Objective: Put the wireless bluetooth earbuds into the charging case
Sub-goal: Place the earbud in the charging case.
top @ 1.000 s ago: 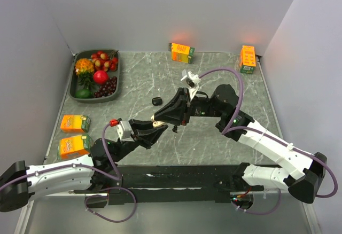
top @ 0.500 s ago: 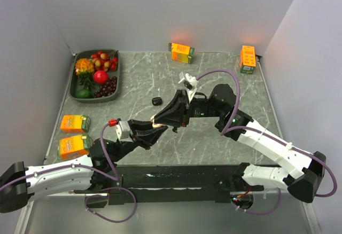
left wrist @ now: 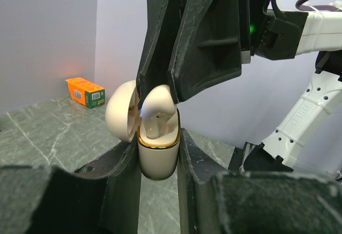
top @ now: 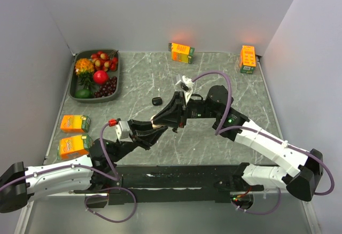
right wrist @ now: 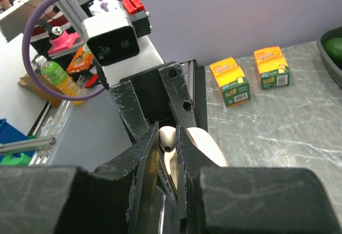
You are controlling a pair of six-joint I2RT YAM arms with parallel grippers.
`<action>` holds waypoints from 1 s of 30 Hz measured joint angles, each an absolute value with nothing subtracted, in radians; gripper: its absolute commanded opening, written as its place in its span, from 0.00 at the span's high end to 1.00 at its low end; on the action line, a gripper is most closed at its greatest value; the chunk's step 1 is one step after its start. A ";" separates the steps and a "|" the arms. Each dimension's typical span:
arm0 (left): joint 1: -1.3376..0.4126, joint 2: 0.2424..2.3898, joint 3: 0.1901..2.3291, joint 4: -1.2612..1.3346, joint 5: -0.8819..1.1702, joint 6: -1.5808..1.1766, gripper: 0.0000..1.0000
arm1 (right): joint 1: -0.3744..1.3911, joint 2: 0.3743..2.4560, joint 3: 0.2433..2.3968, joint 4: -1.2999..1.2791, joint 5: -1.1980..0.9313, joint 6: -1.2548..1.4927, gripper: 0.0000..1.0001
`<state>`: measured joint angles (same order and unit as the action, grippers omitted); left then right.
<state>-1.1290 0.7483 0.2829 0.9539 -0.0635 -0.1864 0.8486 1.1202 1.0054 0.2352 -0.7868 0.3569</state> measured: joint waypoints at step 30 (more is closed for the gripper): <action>-1.127 0.748 0.283 0.901 -0.111 -0.197 0.99 | 0.860 1.095 1.013 0.080 -0.688 0.241 0.92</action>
